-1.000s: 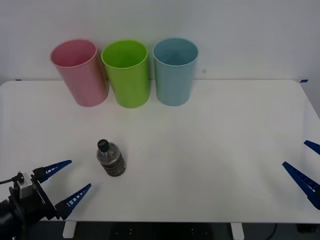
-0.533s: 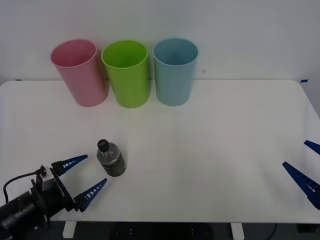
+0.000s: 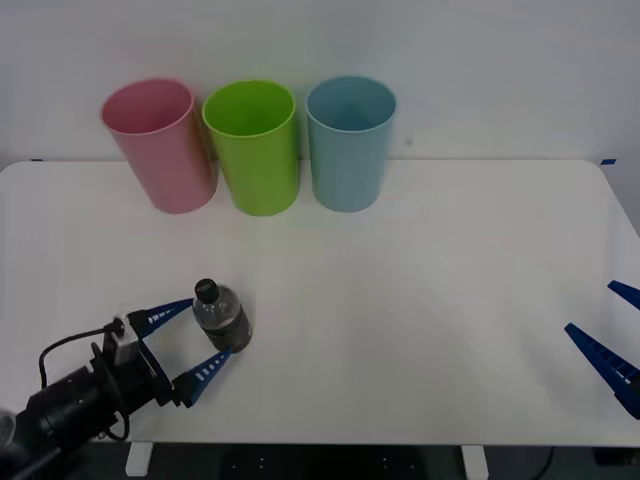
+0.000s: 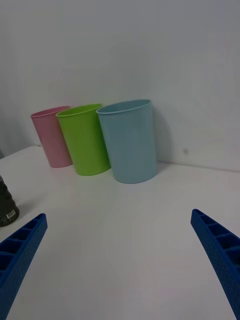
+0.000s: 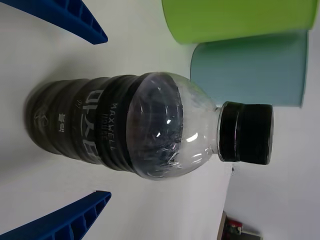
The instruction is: Grasp the object on the table and drop it into the matching bin: aluminum can to the light blue bin, PET bottle to the pink bin.
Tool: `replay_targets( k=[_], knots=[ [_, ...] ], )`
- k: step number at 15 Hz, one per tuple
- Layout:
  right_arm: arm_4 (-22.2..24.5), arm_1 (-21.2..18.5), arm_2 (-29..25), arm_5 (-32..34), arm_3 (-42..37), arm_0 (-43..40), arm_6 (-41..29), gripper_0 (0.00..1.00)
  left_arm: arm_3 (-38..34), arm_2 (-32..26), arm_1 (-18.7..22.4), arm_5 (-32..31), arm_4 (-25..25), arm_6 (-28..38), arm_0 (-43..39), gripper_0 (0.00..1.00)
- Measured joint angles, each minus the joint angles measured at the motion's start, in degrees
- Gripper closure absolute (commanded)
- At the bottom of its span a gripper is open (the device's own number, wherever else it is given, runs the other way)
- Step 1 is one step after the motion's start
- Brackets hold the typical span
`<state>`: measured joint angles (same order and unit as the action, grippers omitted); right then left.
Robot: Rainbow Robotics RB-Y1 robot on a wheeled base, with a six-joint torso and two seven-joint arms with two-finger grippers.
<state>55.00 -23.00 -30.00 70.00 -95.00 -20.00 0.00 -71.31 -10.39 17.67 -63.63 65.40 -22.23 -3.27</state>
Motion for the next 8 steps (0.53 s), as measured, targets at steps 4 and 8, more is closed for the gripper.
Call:
replay_targets(
  k=[4, 8],
  knots=[
    [0.00, 0.00, 0.00, 0.00, 0.00, 0.00, 0.00, 0.00, 1.98, 1.11, -0.12, 0.10, 0.20, -0.26, 2.21, 0.00],
    [0.00, 0.00, 0.00, 0.00, 0.00, 0.00, 0.00, 0.00, 2.15, 1.16, -1.49, 1.33, 1.92, -0.27, 3.40, 0.00]
  ],
)
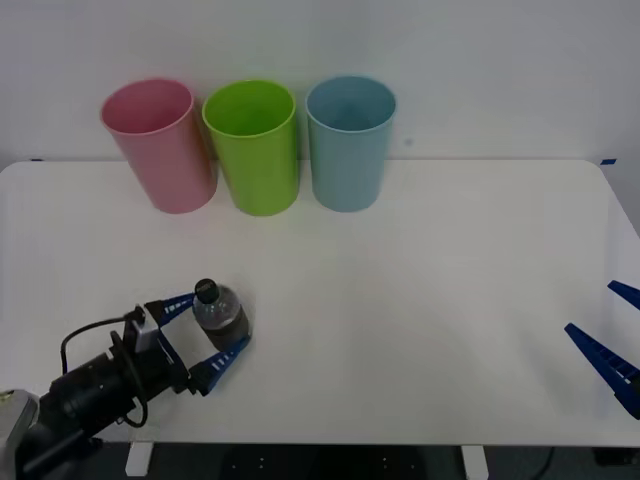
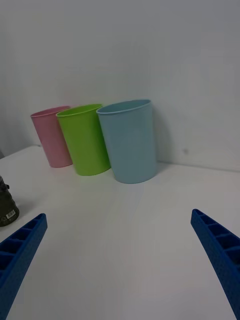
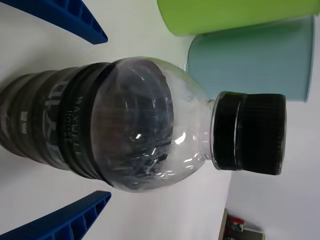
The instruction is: Grasp the object on the table and drop it into the matching bin: aluminum can to the light blue bin, PET bottle to the pink bin.
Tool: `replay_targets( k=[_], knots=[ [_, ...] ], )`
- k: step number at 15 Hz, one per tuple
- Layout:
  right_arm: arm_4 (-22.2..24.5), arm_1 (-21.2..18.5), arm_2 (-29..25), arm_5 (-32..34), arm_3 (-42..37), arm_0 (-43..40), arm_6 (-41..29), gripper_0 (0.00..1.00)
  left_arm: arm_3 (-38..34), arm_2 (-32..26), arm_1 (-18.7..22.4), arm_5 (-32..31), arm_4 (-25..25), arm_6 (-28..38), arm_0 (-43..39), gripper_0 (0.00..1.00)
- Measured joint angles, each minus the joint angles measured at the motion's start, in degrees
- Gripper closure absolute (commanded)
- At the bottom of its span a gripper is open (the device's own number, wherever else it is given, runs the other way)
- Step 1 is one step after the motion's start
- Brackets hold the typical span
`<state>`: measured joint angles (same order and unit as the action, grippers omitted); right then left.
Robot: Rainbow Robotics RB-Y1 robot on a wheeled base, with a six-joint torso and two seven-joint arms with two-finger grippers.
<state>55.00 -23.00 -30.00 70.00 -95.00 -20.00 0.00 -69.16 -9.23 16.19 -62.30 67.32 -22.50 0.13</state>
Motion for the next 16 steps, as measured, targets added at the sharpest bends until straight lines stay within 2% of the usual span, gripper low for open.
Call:
replay_targets(
  k=[6, 7, 8, 9, 10, 11, 16],
  knots=[
    [0.00, 0.00, 0.00, 0.00, 0.00, 0.00, 0.00, 0.00, 0.20, 0.00, -1.51, 0.78, 1.27, 0.00, 0.75, 0.00],
    [0.00, 0.00, 0.00, 0.00, 0.00, 0.00, 0.00, 0.00, 0.19, 0.00, -1.51, 0.78, 1.32, 0.03, 0.78, 0.07],
    [0.00, 0.00, 0.00, 0.00, 0.00, 0.00, 0.00, 0.00, 0.19, -0.02, -1.51, 0.78, 1.33, 0.07, 0.83, 0.38],
    [0.00, 0.00, 0.00, 0.00, 0.00, 0.00, 0.00, 0.00, 0.19, -0.07, -1.51, 0.77, 1.33, 0.05, 0.84, 0.78],
    [0.00, 0.00, 0.00, 0.00, 0.00, 0.00, 0.00, 0.00, 0.19, -0.08, -1.51, 0.75, 1.33, -0.02, 0.84, 0.96],
    [0.00, 0.00, 0.00, 0.00, 0.00, 0.00, 0.00, 0.00, 0.19, -0.08, -1.51, 0.77, 1.32, -0.08, 0.84, 1.00],
    [0.00, 0.00, 0.00, 0.00, 0.00, 0.00, 0.00, 0.00, 0.18, -0.44, -1.51, 0.78, 1.19, 0.10, 0.84, 1.00]
  ],
)
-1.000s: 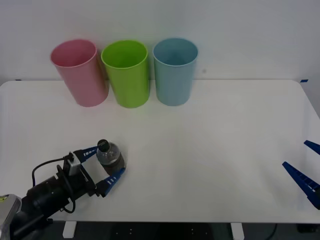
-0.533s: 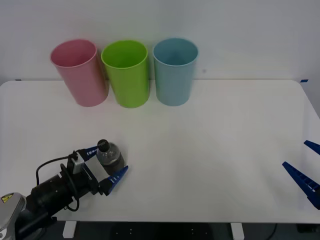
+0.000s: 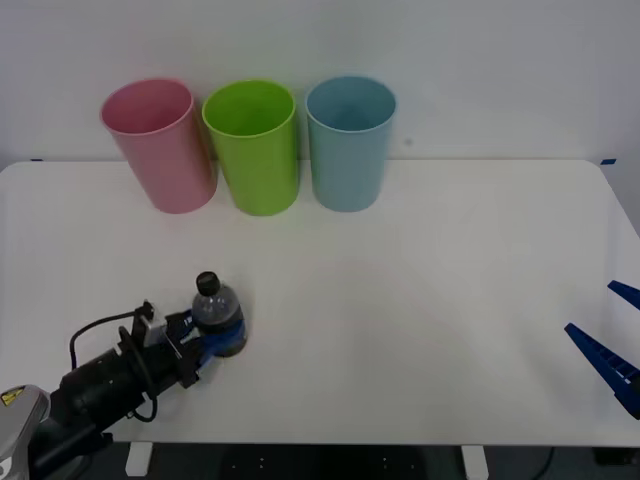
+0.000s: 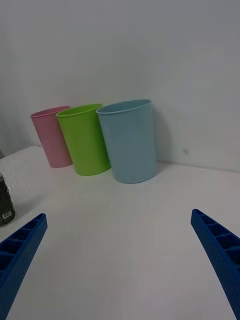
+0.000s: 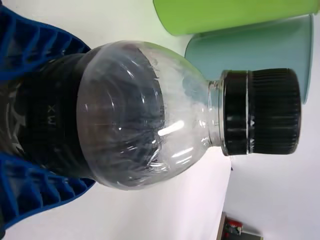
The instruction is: Grasp the object on the table and drop it into the matching bin: aluminum can to the light blue bin, PET bottle to the pink bin.
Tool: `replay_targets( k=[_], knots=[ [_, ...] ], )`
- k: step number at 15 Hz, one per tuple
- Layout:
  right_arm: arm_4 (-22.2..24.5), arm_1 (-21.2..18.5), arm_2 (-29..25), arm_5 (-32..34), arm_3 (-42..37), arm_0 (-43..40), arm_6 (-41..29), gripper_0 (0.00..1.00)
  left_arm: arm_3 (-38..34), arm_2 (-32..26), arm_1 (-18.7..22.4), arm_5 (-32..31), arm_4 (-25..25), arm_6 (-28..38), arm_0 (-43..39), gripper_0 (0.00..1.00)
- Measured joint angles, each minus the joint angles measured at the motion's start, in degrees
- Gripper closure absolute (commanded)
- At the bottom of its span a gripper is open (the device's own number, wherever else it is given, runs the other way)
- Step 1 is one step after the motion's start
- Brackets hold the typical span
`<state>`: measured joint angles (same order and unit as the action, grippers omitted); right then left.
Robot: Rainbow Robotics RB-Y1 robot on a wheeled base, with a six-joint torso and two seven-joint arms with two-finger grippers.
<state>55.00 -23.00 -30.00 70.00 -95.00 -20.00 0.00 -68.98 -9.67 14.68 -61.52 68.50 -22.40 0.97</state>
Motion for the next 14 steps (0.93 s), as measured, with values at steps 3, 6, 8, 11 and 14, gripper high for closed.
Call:
replay_targets(
  k=[3, 6, 8, 11, 14],
  knots=[
    [0.00, 0.00, 0.00, 0.00, 0.00, 0.00, 0.00, 0.00, 0.00, -0.87, 0.02, -0.03, -0.20, 0.23, -0.17, 1.00],
    [0.00, 0.00, 0.00, 0.00, 0.00, 0.00, 0.00, 0.00, -0.46, -1.44, 0.67, -0.01, -2.85, 0.73, -0.71, 1.00],
    [0.00, 0.00, 0.00, 0.00, 0.00, 0.00, 0.00, 0.00, -0.95, -2.53, 1.10, -0.01, -4.36, 1.53, -0.78, 1.00],
    [0.00, 0.00, 0.00, 0.00, 0.00, 0.00, 0.00, 0.00, -4.28, -5.47, 1.29, 1.11, -5.27, 6.30, -1.46, 1.00],
    [0.00, 0.00, 0.00, 0.00, 0.00, 0.00, 0.00, 0.00, -12.28, -6.82, 1.31, 6.63, -5.30, 13.20, -4.38, 1.00]
  ],
)
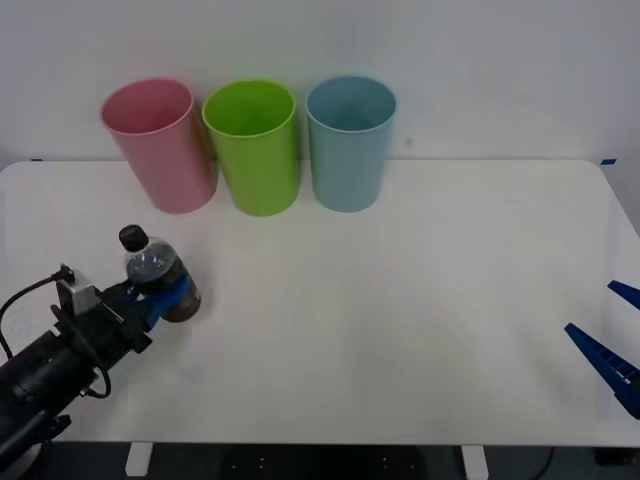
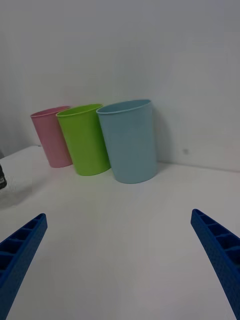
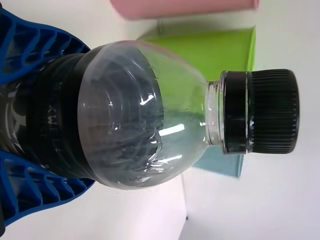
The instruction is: Grasp the object on the table and drop it into the matching bin: aluminum can to the light blue bin, PET bottle to the pink bin.
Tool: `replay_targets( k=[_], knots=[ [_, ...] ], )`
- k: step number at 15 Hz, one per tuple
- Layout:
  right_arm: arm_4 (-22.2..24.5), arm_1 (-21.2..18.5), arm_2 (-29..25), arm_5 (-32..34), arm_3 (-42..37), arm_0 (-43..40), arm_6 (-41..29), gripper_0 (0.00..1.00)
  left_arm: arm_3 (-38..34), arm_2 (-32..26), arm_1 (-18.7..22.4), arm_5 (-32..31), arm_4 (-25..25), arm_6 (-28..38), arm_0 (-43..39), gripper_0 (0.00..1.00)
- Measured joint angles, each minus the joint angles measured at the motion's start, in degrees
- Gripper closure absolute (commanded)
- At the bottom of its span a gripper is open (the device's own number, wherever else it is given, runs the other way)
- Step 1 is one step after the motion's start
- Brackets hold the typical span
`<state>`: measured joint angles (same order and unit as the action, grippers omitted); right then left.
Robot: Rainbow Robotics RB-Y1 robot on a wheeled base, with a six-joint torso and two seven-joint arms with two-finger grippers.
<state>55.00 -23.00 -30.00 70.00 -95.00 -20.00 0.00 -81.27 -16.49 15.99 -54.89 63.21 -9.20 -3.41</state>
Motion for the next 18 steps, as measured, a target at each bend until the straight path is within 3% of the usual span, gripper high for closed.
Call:
replay_targets(
  k=[4, 9, 18],
  knots=[
    [0.00, 0.00, 0.00, 0.00, 0.00, 0.00, 0.00, 0.00, -9.90, -2.11, 0.01, 7.15, -0.62, 9.10, -2.87, 1.00],
    [0.00, 0.00, 0.00, 0.00, 0.00, 0.00, 0.00, 0.00, -16.22, -4.57, 0.53, 14.34, -0.57, 18.48, -2.14, 1.00],
    [0.00, 0.00, 0.00, 0.00, 0.00, 0.00, 0.00, 0.00, -13.52, -3.78, 10.01, 21.88, -0.56, 25.58, 10.13, 1.00]
  ],
)
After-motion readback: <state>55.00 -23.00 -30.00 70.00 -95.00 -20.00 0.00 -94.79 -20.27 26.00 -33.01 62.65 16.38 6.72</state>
